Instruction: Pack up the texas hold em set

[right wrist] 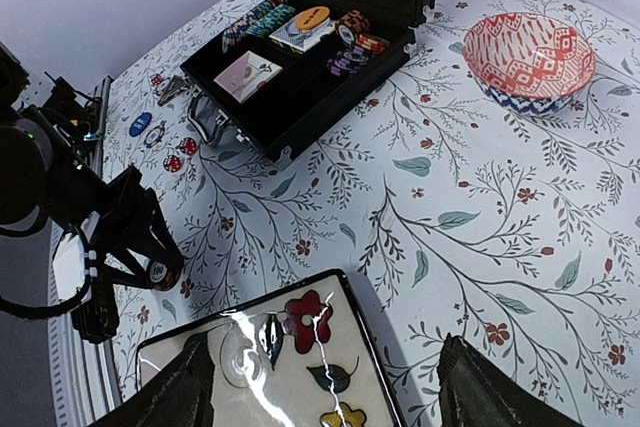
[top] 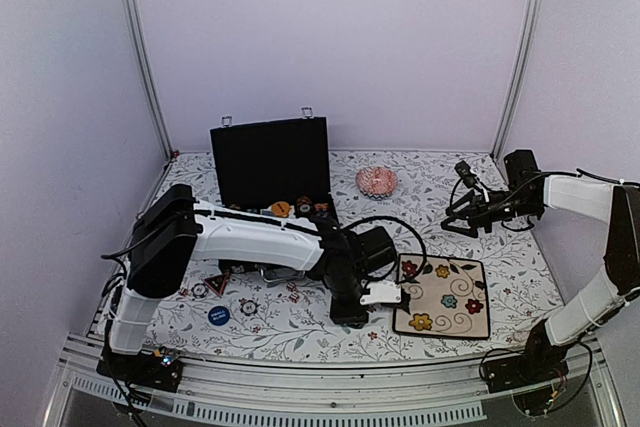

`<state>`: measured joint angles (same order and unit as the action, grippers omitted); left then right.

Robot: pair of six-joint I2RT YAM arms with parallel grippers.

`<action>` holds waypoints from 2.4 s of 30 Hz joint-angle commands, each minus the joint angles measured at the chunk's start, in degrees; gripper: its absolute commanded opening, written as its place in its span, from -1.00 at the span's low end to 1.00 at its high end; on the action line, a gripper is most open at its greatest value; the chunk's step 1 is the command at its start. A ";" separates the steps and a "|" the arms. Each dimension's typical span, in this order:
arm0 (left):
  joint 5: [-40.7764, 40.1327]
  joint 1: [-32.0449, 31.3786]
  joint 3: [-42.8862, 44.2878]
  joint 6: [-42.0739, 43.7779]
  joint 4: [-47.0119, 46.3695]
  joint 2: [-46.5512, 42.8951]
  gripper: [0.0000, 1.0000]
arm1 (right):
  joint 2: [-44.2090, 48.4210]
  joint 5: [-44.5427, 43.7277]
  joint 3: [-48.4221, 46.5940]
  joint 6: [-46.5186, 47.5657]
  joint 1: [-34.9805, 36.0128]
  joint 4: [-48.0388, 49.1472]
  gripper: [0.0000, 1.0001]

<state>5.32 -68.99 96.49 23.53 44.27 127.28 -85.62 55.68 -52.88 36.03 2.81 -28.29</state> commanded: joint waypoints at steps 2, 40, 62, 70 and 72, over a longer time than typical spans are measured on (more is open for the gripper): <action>0.77 -0.35 1.47 -0.65 1.35 2.72 -0.04 | -0.38 1.28 -1.41 0.75 -0.23 -0.68 0.55; -24.93 14.79 2.95 -6.32 -3.10 -5.07 -0.62 | -0.87 1.80 -1.42 0.54 -0.25 -0.75 0.55; -34.96 25.10 1.91 -0.53 -20.89 2.65 -0.53 | -0.73 0.42 -1.19 0.75 -0.27 -0.88 0.54; -34.79 26.03 2.33 0.10 -24.08 4.49 -0.53 | -0.95 0.22 -1.21 0.71 -0.25 -0.88 0.55; -34.22 26.04 2.48 0.34 -24.34 4.64 -0.52 | -1.08 0.26 -1.26 0.71 -0.22 -0.88 0.54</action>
<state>-28.99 -44.18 97.30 22.92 23.38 130.45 -86.11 56.03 -52.88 36.05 2.81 -28.73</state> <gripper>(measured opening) 0.381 0.773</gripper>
